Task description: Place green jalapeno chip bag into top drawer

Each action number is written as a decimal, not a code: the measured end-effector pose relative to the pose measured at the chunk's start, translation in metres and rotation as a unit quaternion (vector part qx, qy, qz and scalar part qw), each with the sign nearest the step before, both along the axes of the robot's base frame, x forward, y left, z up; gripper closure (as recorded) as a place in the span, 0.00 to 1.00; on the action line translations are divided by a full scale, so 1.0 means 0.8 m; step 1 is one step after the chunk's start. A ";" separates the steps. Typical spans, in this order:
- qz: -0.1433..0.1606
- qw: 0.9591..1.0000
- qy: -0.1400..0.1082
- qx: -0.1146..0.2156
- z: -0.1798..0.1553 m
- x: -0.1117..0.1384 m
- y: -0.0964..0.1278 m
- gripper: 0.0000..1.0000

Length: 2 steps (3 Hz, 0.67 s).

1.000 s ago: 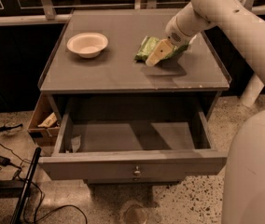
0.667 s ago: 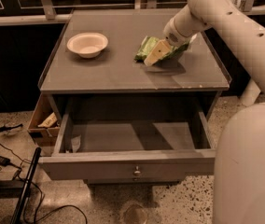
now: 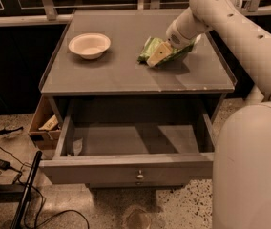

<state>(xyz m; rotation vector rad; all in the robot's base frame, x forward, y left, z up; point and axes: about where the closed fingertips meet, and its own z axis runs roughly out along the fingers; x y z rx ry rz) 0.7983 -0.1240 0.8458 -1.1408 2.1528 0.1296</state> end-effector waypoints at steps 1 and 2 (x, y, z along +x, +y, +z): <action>0.000 1.000 0.000 0.000 0.000 0.000 0.000 0.42; 0.000 1.000 0.000 0.000 0.000 0.000 0.000 0.66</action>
Offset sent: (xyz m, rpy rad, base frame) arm 0.0000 0.0000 0.0000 0.0000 0.0000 0.0000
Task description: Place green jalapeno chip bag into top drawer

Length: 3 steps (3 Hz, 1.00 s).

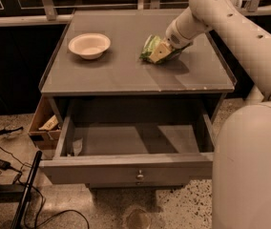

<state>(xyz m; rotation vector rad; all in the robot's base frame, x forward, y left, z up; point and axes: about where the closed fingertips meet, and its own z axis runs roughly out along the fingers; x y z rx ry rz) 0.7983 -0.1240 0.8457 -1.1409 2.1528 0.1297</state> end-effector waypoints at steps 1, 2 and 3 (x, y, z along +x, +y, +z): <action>0.000 1.000 0.000 0.000 0.000 0.000 0.000 0.89; 0.012 1.000 -0.003 0.000 0.009 -0.011 0.004 1.00; 0.036 0.999 -0.010 0.010 0.029 -0.041 0.003 1.00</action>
Offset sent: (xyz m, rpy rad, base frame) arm -0.0244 0.0029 0.0247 0.0026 -0.0247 0.0496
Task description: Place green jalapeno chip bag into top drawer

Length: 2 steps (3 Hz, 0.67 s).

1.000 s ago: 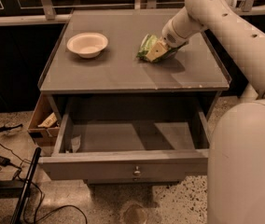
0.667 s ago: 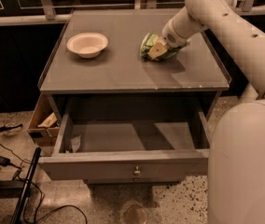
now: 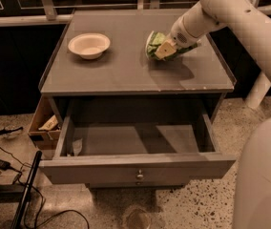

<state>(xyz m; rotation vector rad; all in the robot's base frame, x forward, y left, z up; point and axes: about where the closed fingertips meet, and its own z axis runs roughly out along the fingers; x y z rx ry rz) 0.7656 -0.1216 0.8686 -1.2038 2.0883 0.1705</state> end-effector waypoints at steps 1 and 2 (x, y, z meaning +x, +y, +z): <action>0.045 0.999 0.001 0.019 0.018 -0.046 -0.009 1.00; 0.103 0.993 0.018 0.048 0.039 -0.116 -0.025 1.00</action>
Offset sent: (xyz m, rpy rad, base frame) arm -0.1758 -0.0473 0.0580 0.1746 0.0961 0.3591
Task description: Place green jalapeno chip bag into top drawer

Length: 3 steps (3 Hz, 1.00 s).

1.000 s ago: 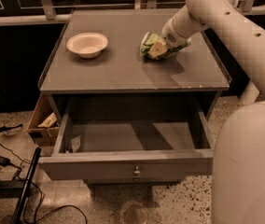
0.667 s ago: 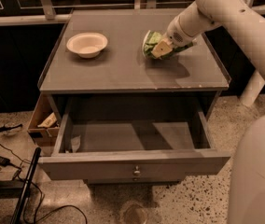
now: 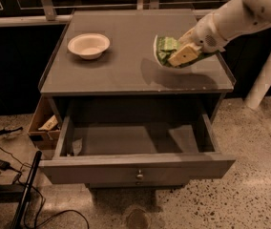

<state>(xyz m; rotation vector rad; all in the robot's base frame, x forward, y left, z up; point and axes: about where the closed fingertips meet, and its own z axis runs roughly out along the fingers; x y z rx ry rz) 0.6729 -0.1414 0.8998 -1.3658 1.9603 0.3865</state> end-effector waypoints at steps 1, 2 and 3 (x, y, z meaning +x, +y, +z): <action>0.012 1.000 0.011 0.003 -0.003 -0.013 -0.002 1.00; 0.024 1.000 0.010 0.001 -0.003 -0.018 0.003 1.00; 0.048 0.999 0.010 -0.004 0.002 -0.057 0.007 1.00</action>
Offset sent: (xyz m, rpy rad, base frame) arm -0.0236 0.0023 0.0033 -0.0093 0.0121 0.0820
